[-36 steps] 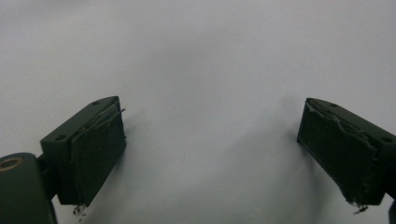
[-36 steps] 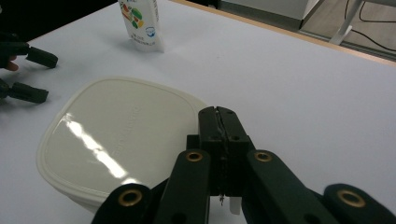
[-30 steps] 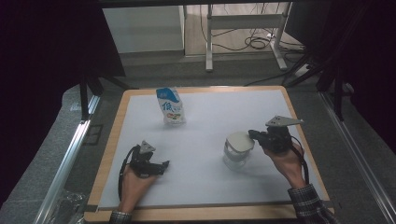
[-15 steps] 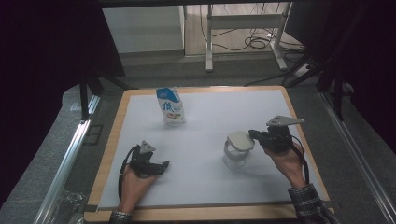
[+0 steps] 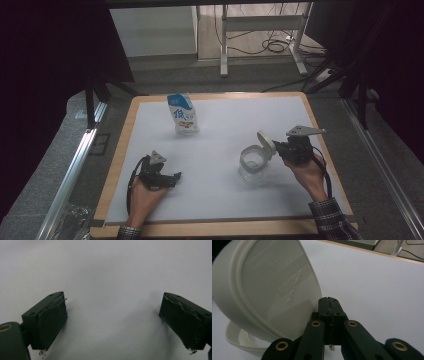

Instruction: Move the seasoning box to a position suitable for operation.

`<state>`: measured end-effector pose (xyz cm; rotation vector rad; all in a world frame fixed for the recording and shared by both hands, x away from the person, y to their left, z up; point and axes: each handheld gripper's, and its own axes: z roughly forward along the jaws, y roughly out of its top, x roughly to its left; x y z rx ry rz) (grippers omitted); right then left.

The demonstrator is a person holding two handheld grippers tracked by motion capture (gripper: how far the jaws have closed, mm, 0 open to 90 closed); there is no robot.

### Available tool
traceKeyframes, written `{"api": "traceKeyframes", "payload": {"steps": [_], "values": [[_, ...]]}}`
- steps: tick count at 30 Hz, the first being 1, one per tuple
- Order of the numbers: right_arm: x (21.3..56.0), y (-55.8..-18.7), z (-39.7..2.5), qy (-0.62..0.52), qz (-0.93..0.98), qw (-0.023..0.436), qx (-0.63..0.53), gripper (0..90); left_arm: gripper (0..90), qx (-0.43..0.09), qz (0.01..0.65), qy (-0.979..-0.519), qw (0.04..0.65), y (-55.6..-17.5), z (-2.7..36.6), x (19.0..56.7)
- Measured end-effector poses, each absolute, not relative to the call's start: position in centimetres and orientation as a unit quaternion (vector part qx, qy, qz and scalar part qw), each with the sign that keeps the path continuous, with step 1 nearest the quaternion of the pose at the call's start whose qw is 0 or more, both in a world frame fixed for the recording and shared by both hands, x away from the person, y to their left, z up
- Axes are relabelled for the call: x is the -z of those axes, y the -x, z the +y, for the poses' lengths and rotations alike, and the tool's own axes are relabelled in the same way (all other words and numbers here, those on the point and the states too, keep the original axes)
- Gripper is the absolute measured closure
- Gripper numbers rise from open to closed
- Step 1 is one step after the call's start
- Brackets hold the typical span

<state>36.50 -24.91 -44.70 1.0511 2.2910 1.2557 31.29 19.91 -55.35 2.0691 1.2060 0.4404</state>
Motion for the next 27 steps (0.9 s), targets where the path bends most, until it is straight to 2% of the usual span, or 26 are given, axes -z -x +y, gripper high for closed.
{"api": "traceKeyframes", "payload": {"steps": [7,19,27], "values": [[45.3,-36.6,-25.3,-0.373,0.799,0.154,-0.445,89.8,7.3,-0.169,0.463,-0.799,0.345,-31.3,19.9,55.3],[45.6,-36.3,-25.7,-0.381,0.798,0.173,-0.435,88.8,6.1,-0.171,0.466,-0.798,0.341,-31.3,19.9,55.3],[46.2,-35.8,-26.5,-0.393,0.793,0.178,-0.431,84.0,4.1,-0.170,0.473,-0.795,0.341,-31.4,19.9,55.4]]}}
